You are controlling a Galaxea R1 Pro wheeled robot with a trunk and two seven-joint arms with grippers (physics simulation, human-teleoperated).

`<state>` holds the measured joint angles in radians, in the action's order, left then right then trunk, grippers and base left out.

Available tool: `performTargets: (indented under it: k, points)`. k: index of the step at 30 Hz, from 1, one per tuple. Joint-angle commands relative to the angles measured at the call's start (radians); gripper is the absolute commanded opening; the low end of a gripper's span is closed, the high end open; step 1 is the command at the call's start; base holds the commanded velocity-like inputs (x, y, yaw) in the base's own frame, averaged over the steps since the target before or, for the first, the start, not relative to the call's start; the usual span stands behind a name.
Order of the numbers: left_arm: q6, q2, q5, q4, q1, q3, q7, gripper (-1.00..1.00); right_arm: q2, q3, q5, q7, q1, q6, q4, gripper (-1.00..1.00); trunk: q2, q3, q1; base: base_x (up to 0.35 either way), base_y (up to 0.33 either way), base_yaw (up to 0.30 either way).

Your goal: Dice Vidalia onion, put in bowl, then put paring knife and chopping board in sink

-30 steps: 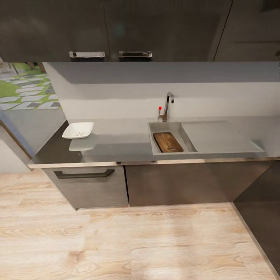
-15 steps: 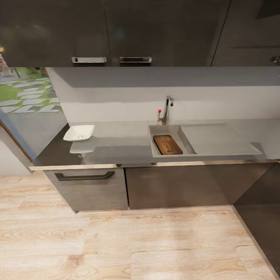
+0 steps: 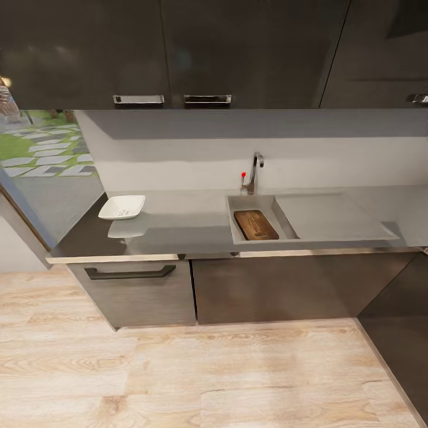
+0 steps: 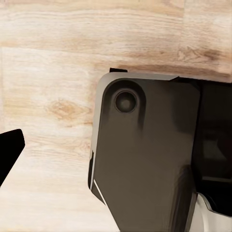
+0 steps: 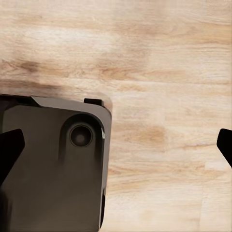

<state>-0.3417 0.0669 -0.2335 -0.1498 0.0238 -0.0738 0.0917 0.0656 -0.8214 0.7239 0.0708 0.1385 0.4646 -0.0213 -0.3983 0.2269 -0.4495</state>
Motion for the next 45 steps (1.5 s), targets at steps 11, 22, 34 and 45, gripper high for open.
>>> performTargets:
  k: [11,22,34,45]
  points:
    - [-0.003,0.000,-0.010,0.001,0.001,-0.008,0.003,1.00,0.000,-0.008,0.002,0.007,0.000,0.000,-0.002,1.00,-0.002,-0.016,-0.001,0.000,0.000,0.000]
    - [-0.003,0.000,-0.010,0.001,0.001,-0.008,0.003,1.00,0.002,-0.008,0.002,0.007,0.000,0.001,-0.002,1.00,-0.002,-0.033,-0.001,0.000,0.000,0.000]
    - [-0.003,-0.001,-0.010,0.001,0.001,-0.008,0.003,1.00,0.002,-0.008,0.003,0.007,0.000,0.002,-0.003,1.00,-0.002,-0.052,-0.001,0.000,0.000,0.000]
    - [-0.003,-0.001,-0.010,0.001,0.001,-0.008,0.003,1.00,0.002,-0.007,0.005,0.007,0.000,0.003,-0.003,1.00,-0.002,-0.070,-0.001,0.000,0.000,0.000]
